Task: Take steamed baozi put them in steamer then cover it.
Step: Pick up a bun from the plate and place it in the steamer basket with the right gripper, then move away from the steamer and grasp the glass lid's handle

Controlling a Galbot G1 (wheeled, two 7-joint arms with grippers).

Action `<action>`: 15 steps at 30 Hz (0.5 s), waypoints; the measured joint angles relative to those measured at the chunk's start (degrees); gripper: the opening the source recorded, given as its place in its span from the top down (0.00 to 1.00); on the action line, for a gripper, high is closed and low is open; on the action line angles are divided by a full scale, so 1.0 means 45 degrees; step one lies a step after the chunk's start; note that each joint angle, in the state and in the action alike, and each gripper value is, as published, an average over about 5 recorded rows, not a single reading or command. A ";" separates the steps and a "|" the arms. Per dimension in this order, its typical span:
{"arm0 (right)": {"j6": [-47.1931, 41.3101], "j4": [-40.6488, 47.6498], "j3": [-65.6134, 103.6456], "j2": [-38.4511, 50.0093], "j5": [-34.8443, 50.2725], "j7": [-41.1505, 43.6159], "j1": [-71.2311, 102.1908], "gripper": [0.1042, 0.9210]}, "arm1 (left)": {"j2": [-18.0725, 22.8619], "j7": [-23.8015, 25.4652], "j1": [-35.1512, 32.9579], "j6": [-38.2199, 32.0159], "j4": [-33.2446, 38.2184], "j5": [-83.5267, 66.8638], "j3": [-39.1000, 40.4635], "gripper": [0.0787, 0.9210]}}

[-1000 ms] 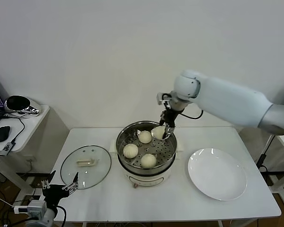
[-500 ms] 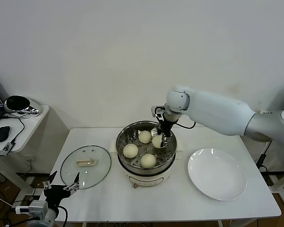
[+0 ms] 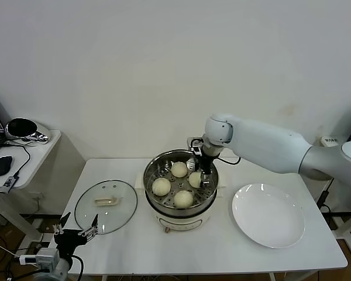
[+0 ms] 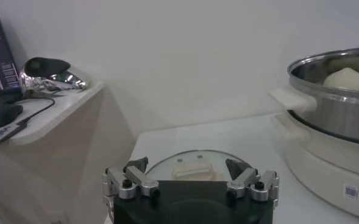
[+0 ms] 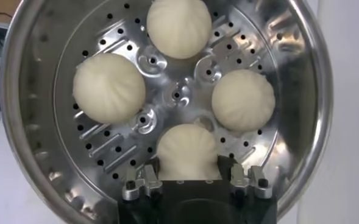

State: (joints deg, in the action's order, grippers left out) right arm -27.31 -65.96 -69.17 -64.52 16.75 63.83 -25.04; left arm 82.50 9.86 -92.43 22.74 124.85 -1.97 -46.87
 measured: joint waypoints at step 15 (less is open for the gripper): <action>0.0150 -0.1551 0.1808 0.2210 0.0857 -0.0174 -0.0658 0.12 | -0.0060 -0.0031 0.0079 0.0412 0.0085 -0.0319 0.0180 0.12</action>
State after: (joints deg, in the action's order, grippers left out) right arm -26.63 -72.94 -61.04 -54.58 20.61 63.04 -28.01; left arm 82.23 9.72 -92.07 24.59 125.23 -3.41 -46.06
